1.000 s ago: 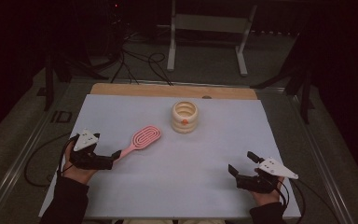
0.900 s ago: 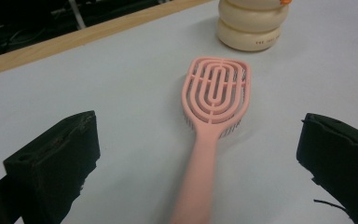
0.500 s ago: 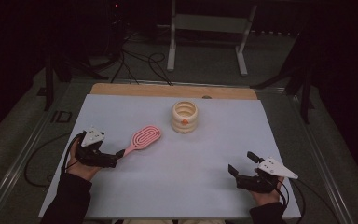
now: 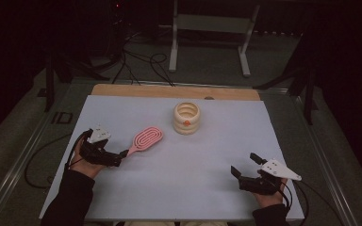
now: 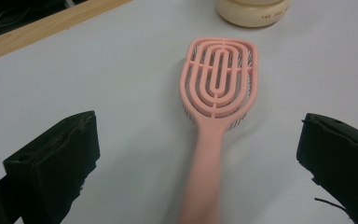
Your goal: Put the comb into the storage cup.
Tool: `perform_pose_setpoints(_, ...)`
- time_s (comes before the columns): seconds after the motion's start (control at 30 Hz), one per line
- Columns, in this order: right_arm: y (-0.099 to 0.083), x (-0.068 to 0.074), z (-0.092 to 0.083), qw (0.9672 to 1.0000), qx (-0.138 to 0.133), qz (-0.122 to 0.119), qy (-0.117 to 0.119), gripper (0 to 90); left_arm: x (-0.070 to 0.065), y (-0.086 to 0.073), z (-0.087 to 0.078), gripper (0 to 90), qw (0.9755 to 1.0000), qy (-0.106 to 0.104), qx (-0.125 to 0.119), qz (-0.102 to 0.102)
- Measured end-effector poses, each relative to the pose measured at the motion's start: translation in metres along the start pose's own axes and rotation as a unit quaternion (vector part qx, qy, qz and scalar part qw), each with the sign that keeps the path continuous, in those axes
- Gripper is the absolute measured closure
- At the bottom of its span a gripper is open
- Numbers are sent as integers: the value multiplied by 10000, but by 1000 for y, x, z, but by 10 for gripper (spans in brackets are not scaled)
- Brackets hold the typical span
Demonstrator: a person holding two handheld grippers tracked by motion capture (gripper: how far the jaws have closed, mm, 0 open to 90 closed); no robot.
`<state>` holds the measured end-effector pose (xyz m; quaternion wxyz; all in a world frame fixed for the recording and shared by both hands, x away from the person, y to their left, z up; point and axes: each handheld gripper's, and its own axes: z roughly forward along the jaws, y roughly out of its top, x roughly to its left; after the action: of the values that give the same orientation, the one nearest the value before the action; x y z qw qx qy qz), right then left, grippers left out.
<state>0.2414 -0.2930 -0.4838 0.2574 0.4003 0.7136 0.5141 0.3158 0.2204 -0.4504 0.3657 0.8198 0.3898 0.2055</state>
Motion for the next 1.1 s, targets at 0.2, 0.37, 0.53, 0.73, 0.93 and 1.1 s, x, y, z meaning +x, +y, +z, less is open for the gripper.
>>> perform_pose_setpoints(0.2,0,0,0,10000,-4,17,-8,79,1,4,4,2,10000,-3,75,19)
perform_pose_setpoints(0.37,0,0,0,10000,3,19,-2,79,1,6,7,2,9999,-37,154,32)
perform_pose_setpoints(0.53,0,0,0,10000,13,19,2,79,1,7,12,2,9997,-97,241,38)
perform_pose_setpoints(0.73,0,-1,0,10000,22,15,-3,79,0,9,18,2,9992,-115,371,103)
perform_pose_setpoints(0.93,0,-1,0,10000,26,4,-14,79,-2,13,27,2,9983,-136,530,201)
perform_pose_setpoints(1.1,0,-1,0,10000,24,0,-14,79,-2,13,32,2,9976,-158,637,226)
